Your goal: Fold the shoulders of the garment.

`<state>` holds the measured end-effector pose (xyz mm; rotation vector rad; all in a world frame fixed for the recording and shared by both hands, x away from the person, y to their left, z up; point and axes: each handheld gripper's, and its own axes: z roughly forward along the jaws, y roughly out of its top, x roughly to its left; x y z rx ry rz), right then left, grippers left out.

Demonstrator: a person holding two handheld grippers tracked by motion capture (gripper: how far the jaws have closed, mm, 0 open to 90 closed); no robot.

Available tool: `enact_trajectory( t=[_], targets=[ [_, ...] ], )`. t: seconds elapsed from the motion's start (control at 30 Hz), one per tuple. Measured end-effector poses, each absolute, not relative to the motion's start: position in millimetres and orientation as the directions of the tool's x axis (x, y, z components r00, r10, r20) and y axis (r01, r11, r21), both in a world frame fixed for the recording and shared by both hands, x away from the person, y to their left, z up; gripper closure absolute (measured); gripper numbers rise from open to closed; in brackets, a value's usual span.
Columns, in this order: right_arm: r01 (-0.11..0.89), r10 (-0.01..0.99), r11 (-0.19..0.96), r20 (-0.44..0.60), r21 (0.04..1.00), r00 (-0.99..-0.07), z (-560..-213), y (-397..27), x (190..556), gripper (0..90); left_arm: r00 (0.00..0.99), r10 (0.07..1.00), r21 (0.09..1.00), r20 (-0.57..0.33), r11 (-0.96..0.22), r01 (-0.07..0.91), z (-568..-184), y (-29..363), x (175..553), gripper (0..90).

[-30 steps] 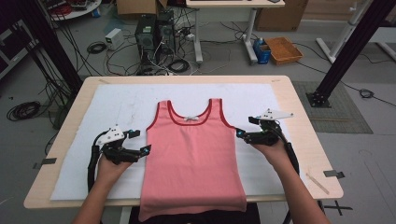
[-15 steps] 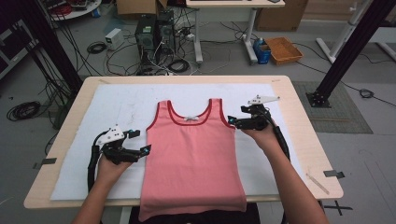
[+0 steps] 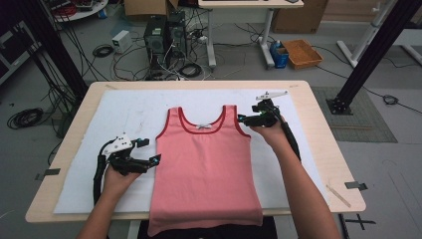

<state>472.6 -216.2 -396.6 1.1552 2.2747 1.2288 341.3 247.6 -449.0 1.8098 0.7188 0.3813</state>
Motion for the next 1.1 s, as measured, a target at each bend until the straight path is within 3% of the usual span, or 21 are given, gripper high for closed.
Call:
enact_trajectory(
  t=[0.6,1.1],
  targets=[
    [0.559,0.8,0.327,0.091,0.762,-0.593,-398.9,-189.6,519.1,20.8,0.762,0.641,0.932,-0.088,-0.216,0.29,-449.1,247.5,341.5,17.0],
    [0.62,0.831,0.329,0.094,0.712,-0.548,-423.3,-166.9,554.1,20.9,0.759,0.644,0.931,-0.093,-0.214,0.296,-448.9,248.2,341.7,17.0]
  ],
)
